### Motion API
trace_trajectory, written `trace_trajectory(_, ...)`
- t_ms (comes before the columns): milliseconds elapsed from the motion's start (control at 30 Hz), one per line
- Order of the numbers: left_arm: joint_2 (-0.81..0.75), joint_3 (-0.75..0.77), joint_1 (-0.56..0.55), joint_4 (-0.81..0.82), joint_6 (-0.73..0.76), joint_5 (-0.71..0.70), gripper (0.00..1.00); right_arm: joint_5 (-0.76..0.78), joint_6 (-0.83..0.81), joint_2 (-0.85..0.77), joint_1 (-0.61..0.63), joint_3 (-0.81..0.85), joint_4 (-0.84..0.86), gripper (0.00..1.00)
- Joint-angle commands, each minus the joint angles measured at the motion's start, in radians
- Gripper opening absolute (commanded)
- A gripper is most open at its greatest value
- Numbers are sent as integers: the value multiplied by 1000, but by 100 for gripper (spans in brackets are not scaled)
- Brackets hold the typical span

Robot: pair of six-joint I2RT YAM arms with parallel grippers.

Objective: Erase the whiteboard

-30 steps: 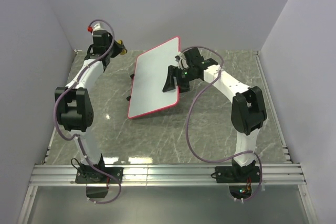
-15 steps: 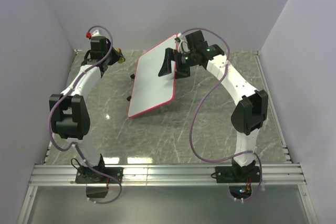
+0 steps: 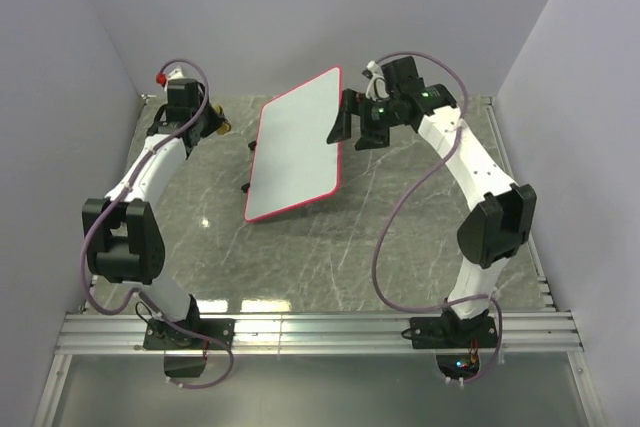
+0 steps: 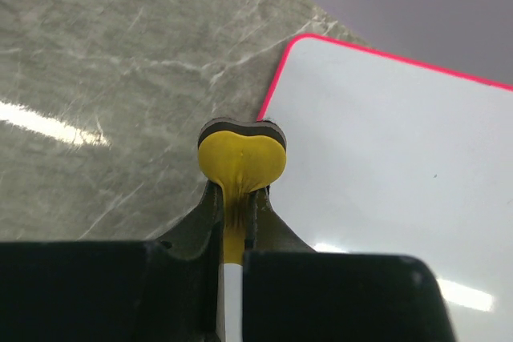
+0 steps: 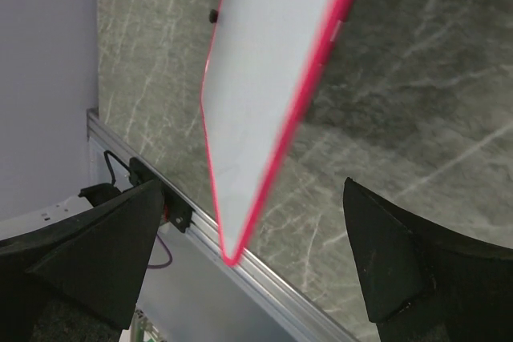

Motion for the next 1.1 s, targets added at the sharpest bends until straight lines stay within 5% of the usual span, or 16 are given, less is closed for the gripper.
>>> trace_trajectory(0, -89, -41, 4, -26, -14, -33, 0, -18, -9, -103, -25, -78, 55, 100)
trace_trajectory(267, -208, -156, -1, -73, -40, -50, 0, -26, -12, -219, -27, -180, 84, 100)
trace_trajectory(467, -325, -228, -10, -228, 26, -76, 0, 166, 1, -394, -27, -276, 96, 100)
trace_trajectory(500, -343, -243, -10, -240, 41, -65, 5, 215, 5, -428, -27, -329, 108, 100)
trace_trajectory(533, -363, -263, -11, -250, 51, -56, 21, 226, 10, -460, -27, -362, 127, 100)
trace_trajectory(567, -418, -304, -11, -271, 54, -77, 52, 233, 21, -523, -28, -394, 160, 100)
trace_trajectory(600, -446, -326, -11, -282, 52, -94, 99, 232, 25, -552, -30, -454, 176, 100)
trace_trajectory(833, -477, -384, -10, -544, 6, -237, 99, 195, 82, -699, -28, -635, 227, 100)
trace_trajectory(1067, -416, -478, -11, -557, -72, -70, 99, 163, 71, -810, -28, -713, 208, 100)
